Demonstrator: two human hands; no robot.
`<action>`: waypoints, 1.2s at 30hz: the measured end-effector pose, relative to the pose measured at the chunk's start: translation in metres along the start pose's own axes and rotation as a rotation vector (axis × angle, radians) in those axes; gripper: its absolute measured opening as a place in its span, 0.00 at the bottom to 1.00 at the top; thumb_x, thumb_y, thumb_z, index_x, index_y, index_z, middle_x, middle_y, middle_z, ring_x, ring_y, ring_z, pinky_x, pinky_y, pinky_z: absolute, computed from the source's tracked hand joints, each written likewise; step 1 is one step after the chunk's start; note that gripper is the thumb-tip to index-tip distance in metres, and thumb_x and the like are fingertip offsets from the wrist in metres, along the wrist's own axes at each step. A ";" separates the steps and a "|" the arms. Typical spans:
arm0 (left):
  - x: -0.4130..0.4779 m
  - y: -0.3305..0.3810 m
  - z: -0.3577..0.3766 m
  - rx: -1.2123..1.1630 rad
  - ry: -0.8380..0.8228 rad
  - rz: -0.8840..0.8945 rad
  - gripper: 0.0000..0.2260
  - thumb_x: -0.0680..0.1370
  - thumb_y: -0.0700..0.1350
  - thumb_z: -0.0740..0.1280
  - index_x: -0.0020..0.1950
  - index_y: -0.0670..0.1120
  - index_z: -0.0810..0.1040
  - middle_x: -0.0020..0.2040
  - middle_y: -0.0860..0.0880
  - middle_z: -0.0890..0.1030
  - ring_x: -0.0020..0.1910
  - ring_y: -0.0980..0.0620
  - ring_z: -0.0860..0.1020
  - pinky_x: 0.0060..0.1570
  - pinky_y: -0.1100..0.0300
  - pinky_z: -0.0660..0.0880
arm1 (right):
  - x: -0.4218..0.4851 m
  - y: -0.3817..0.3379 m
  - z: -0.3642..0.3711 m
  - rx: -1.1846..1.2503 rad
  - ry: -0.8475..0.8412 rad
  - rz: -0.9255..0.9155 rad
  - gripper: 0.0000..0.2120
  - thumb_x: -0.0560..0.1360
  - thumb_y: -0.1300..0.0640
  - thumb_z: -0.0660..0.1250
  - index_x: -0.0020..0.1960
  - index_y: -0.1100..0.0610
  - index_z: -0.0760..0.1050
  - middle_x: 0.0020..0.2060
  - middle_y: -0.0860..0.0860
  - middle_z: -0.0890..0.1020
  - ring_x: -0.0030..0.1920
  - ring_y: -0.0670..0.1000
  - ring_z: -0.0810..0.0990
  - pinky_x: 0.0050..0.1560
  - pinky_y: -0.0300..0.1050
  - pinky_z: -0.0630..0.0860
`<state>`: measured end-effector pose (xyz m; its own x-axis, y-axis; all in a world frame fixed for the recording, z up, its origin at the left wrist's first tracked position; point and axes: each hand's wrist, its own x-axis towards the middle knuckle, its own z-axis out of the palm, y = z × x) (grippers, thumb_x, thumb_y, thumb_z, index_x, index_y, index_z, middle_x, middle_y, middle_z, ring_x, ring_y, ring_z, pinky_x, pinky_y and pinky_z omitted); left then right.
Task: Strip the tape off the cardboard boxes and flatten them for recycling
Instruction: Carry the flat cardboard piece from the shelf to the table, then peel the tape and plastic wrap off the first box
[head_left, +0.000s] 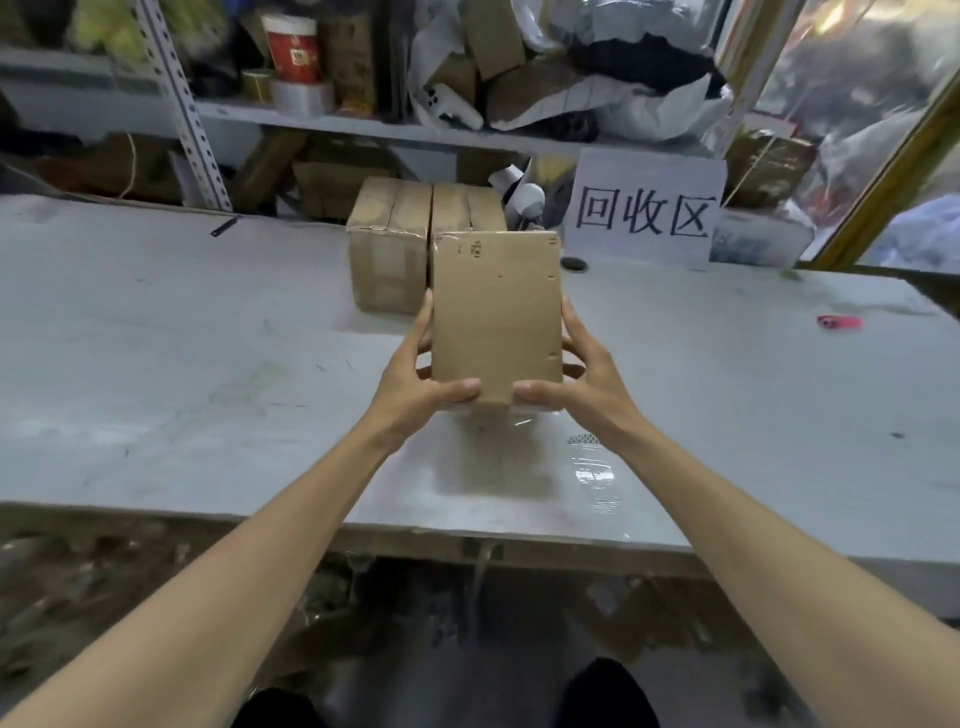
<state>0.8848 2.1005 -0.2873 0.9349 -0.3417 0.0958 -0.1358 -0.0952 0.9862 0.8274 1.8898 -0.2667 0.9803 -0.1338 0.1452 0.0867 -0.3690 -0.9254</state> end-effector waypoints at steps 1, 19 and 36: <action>-0.003 -0.004 0.005 0.010 0.006 0.020 0.51 0.69 0.43 0.79 0.80 0.64 0.50 0.70 0.49 0.70 0.63 0.47 0.76 0.56 0.55 0.79 | -0.005 0.006 -0.001 -0.001 0.013 -0.011 0.53 0.64 0.56 0.80 0.77 0.43 0.50 0.67 0.50 0.73 0.64 0.49 0.75 0.63 0.52 0.75; -0.028 0.027 0.025 0.011 0.094 -0.079 0.42 0.63 0.52 0.80 0.68 0.66 0.58 0.60 0.46 0.77 0.58 0.48 0.79 0.58 0.46 0.77 | -0.044 0.029 -0.016 0.058 -0.012 -0.102 0.58 0.59 0.66 0.80 0.77 0.45 0.49 0.62 0.47 0.69 0.55 0.46 0.76 0.43 0.34 0.78; -0.007 0.052 -0.017 0.193 0.104 0.306 0.55 0.56 0.35 0.85 0.73 0.56 0.57 0.64 0.56 0.69 0.58 0.70 0.71 0.45 0.73 0.75 | -0.005 -0.061 -0.003 -0.188 0.153 -0.445 0.33 0.64 0.58 0.79 0.66 0.49 0.72 0.62 0.46 0.76 0.61 0.42 0.73 0.58 0.23 0.65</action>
<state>0.8766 2.1139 -0.2349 0.8683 -0.2857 0.4056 -0.4645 -0.1814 0.8668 0.8168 1.9099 -0.2093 0.8172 -0.0540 0.5739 0.4430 -0.5782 -0.6852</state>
